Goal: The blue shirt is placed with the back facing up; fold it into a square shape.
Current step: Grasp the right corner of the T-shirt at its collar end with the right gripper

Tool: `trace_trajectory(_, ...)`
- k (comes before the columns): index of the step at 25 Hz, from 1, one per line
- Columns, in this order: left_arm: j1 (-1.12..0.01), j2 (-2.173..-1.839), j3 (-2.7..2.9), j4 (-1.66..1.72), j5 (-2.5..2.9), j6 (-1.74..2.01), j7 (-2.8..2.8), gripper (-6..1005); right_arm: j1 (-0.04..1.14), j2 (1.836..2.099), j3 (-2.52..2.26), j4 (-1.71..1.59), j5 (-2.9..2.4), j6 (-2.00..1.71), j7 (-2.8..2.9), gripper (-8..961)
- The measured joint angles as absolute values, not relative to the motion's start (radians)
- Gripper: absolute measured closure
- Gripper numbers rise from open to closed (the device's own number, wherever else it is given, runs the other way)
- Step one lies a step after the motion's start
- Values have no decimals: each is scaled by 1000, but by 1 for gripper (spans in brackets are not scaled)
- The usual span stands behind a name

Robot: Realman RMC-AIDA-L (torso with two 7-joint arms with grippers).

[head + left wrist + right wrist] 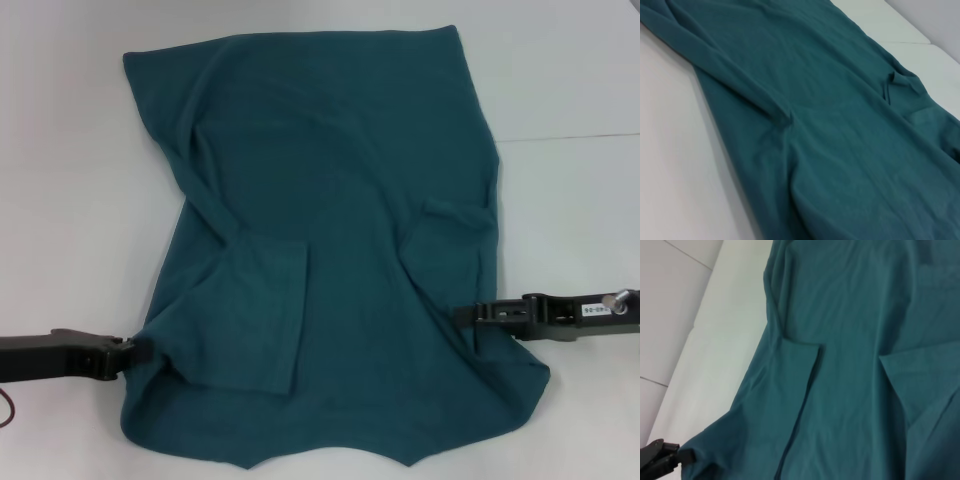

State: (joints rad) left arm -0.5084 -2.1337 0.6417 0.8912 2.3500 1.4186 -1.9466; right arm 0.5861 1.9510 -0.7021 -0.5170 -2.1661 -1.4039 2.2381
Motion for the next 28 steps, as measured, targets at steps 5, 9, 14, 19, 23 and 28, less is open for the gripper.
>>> trace_trajectory(5, -509, -2135, 638, 890, 2350, 1417, -1947, 999, 562, 1933, -703, -517, -2166, -1431, 2255, 23)
trace_trajectory(9, -514, -2135, 636, 882, 2350, 1417, -1947, 999, 542, 1914, -693, -518, -2166, -1438, 2257, 23)
trace_trajectory(14, -522, -2135, 635, 877, 2350, 1417, -1947, 1000, 523, 1899, -691, -528, -2184, -1416, 2277, 24)
trace_trajectory(19, -526, -2137, 635, 877, 2350, 1418, -1947, 1000, 514, 1899, -690, -535, -2203, -1415, 2284, 24)
trace_trajectory(23, -526, -2137, 635, 877, 2350, 1417, -1947, 1000, 512, 1899, -684, -541, -2231, -1416, 2295, 24)
trace_trajectory(28, -526, -2137, 635, 877, 2350, 1417, -1948, 1000, 509, 1904, -684, -541, -2235, -1423, 2292, 24)
